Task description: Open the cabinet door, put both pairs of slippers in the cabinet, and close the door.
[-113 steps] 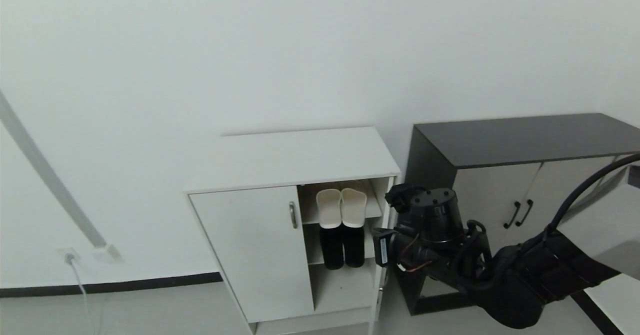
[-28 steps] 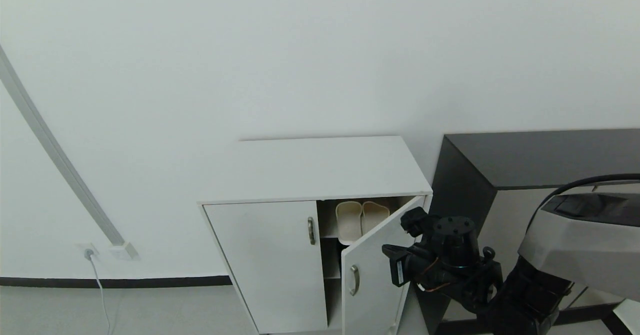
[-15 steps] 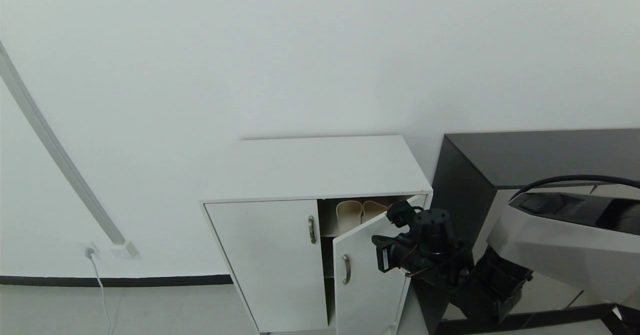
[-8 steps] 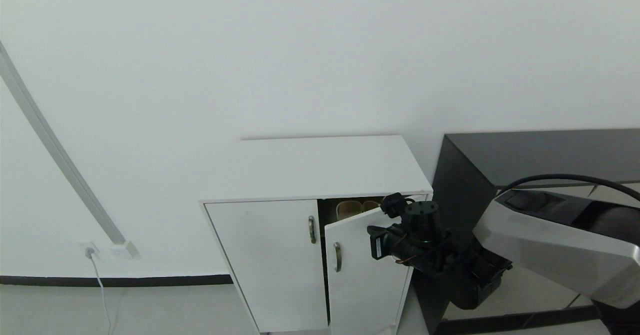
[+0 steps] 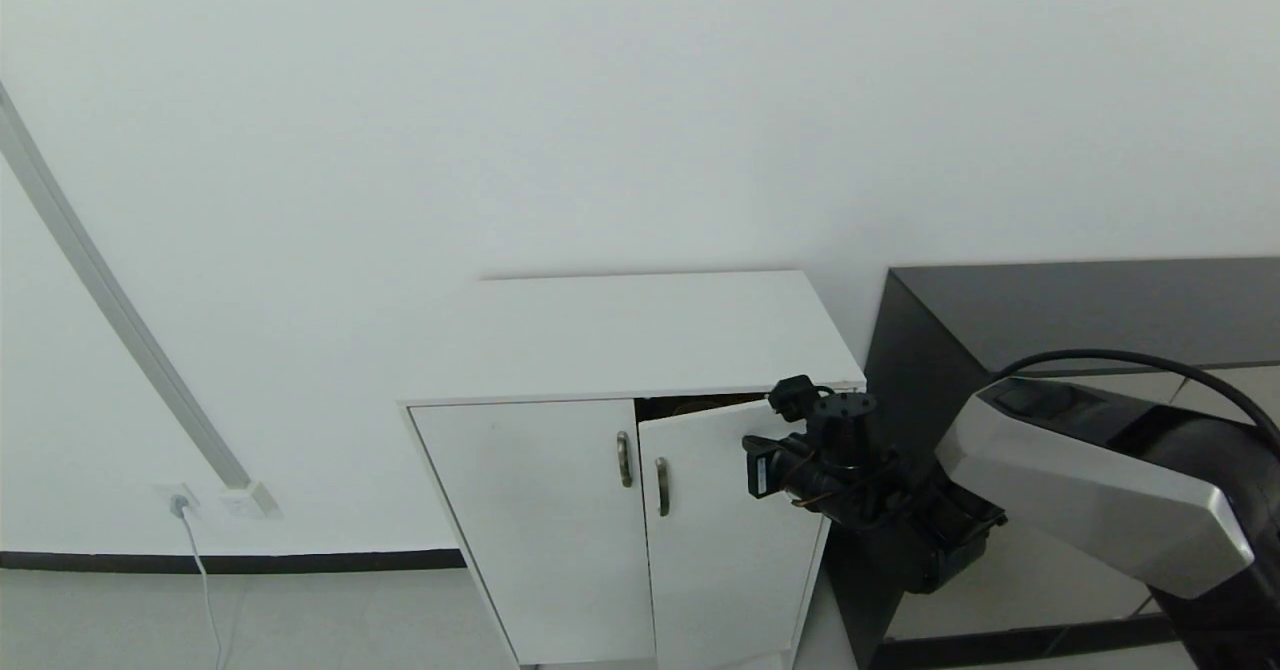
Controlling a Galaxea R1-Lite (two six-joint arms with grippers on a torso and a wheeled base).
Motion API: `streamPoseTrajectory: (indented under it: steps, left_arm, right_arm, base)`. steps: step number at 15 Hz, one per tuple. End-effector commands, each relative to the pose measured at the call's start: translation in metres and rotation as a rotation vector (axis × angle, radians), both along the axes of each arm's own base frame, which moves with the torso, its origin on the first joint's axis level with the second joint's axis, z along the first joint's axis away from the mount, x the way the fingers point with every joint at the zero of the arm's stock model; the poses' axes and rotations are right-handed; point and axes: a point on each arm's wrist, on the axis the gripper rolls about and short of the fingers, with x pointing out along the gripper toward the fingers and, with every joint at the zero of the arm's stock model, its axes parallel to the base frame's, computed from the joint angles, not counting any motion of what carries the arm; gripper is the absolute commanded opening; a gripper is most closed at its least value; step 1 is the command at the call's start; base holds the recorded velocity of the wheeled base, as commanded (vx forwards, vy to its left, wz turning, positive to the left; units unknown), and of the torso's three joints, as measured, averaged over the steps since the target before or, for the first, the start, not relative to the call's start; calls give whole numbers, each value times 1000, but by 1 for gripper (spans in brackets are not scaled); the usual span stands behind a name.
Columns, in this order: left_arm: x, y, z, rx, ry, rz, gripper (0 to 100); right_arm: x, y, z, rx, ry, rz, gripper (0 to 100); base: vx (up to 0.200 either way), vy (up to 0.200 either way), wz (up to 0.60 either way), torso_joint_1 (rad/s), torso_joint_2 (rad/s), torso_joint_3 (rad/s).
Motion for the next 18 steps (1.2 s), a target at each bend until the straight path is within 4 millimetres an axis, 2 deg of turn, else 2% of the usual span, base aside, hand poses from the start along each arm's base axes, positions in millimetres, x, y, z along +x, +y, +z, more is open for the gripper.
streamPoseTrajectory:
  steps: [1,9,13,15,18]
  left_arm:
    - [0,0,0,0,1,1,0]
    - [0,0,0,0,1,1,0]
    - [0,0,0,0,1,1,0]
    - [0,0,0,0,1,1,0]
    - [0,0,0,0,1,1,0]
  right_arm:
    - [7,0,-8,0,2,-8,0]
    - [25,-8,-10,2,-2,-42,0]
    - [26,-8,-9,4,-6,-44,0]
    - [26,-8,-8,4,-6,-44,0]
    - [7,-8,5,5,-8,-24,0]
  base:
    - [0,0,0,0,0,0]
    - [0,0,0,0,0,0]
    - [0,0,0,0,0,0]
    - [0,0,0,0,0,0]
    - [0,0,0,0,0,0]
